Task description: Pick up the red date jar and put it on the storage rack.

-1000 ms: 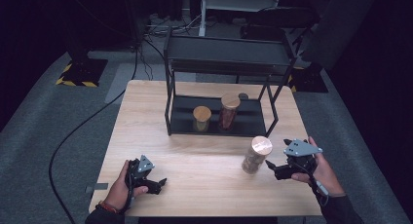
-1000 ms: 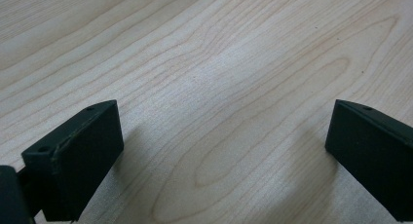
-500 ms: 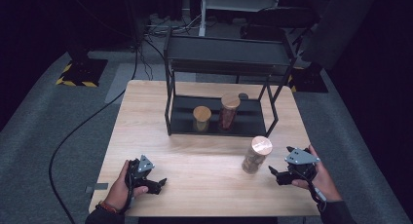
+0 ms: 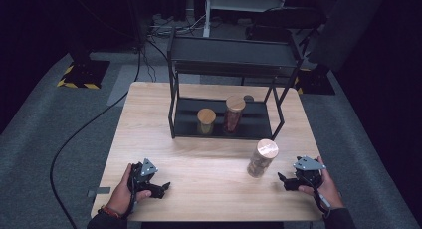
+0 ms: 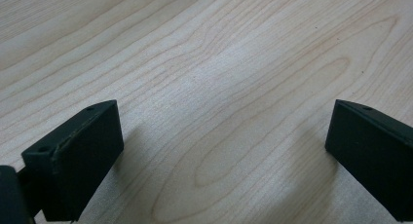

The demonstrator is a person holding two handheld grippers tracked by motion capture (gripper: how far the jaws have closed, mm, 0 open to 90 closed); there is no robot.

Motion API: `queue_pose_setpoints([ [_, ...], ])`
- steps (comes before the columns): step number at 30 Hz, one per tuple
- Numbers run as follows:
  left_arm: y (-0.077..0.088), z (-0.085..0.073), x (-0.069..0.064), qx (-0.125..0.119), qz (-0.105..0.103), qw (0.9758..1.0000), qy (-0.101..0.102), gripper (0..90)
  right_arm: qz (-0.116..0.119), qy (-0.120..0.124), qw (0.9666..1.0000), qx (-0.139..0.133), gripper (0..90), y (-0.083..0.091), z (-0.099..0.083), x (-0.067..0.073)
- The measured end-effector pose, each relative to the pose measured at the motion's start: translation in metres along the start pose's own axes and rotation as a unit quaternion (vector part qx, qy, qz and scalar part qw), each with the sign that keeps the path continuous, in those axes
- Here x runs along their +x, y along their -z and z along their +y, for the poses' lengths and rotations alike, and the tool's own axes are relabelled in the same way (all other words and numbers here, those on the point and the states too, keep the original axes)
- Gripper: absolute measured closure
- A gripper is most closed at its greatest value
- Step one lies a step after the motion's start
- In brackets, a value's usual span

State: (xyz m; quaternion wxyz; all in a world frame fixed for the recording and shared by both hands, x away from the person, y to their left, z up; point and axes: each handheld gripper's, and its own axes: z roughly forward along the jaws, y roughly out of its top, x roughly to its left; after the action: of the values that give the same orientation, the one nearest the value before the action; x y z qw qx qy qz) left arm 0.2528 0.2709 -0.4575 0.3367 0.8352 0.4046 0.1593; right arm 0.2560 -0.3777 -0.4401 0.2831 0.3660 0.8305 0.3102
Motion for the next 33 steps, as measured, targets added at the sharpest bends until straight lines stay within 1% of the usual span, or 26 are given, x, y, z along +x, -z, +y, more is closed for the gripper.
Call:
queue_pose_setpoints([
  [5, 0.000, 0.000, 0.000, 0.000, 0.000, 1.0000, 0.000, 0.2, -0.001, -0.024, 0.9997, -0.002, 3.2, -0.003, -0.010, -0.004],
  [8, 0.000, 0.000, 0.000, 0.000, 0.000, 1.0000, 0.000, 0.2, 0.001, -0.031, 0.9995, 0.002, 3.2, -0.006, -0.013, -0.006],
  [14, 0.000, 0.000, 0.000, 0.000, 0.000, 1.0000, 0.000, 0.2, 0.012, -0.047, 0.9988, 0.007, 2.8, -0.009, -0.020, -0.009],
  [19, 0.000, 0.000, 0.000, 0.000, 0.000, 1.0000, 0.000, 0.2, 0.021, -0.068, 0.9975, 0.003, 2.2, -0.009, -0.027, -0.015],
  [21, 0.000, 0.000, 0.000, 0.000, 0.000, 1.0000, 0.000, 0.2, 0.030, -0.082, 0.9961, 0.009, 1.8, -0.010, -0.026, -0.020],
  [23, 0.000, 0.000, 0.000, 0.000, 0.000, 1.0000, 0.000, 0.2, 0.034, -0.093, 0.9950, 0.015, 0.4, -0.010, -0.026, -0.023],
  [26, 0.000, 0.000, 0.000, 0.000, 0.000, 1.0000, 0.000, 0.2, 0.039, -0.102, 0.9938, 0.019, 0.4, -0.010, -0.026, -0.027],
  [28, 0.000, 0.000, 0.000, 0.000, 0.000, 1.0000, 0.000, 0.2, 0.046, -0.113, 0.9923, 0.023, 0.4, -0.010, -0.027, -0.032],
  [33, 0.000, 0.000, 0.000, 0.000, 0.000, 1.0000, 0.000, 0.2, 0.043, -0.117, 0.9919, 0.024, 0.4, -0.008, -0.030, -0.034],
])
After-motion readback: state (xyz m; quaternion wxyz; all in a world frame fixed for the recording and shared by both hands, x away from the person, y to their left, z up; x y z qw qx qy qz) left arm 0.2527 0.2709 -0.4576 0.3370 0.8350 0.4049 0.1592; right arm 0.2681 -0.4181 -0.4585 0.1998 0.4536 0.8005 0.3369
